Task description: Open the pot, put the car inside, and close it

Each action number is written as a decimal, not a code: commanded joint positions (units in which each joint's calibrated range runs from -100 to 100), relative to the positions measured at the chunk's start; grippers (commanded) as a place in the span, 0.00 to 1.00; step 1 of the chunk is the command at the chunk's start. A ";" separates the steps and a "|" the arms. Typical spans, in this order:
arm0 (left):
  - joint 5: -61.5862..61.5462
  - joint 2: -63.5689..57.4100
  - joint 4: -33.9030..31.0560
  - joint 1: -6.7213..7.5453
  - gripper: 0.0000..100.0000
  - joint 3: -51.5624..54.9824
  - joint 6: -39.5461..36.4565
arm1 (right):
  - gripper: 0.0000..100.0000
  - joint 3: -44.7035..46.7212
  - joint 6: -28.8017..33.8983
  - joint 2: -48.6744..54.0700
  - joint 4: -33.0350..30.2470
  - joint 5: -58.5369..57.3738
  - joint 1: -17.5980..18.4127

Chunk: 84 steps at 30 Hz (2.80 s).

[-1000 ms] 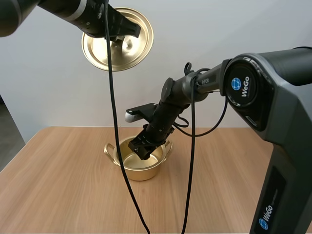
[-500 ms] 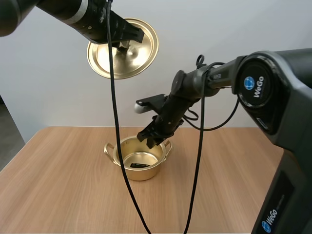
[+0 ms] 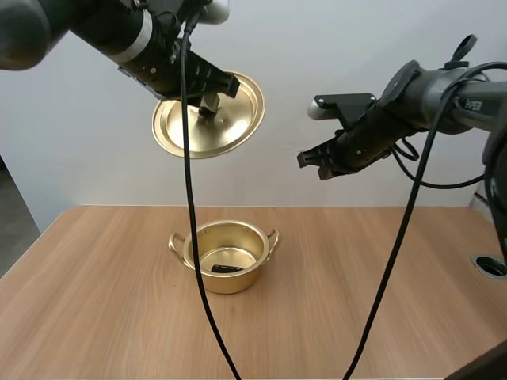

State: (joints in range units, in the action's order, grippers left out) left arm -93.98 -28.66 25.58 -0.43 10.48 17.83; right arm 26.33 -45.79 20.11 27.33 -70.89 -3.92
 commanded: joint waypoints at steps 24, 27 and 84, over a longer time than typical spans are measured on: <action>15.54 13.93 5.40 2.03 0.00 25.80 11.47 | 0.00 0.00 1.09 3.94 1.33 -1.68 0.01; 17.08 15.83 4.84 3.83 0.00 25.80 10.23 | 0.00 0.00 1.10 3.94 1.36 -1.68 0.01; 26.63 -7.35 -4.81 4.82 0.00 13.18 2.46 | 0.00 0.00 -2.72 7.17 17.09 -10.68 0.01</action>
State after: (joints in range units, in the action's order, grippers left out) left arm -67.14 -30.54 20.36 4.40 23.68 20.94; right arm 26.33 -44.05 26.04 41.18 -82.82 -3.92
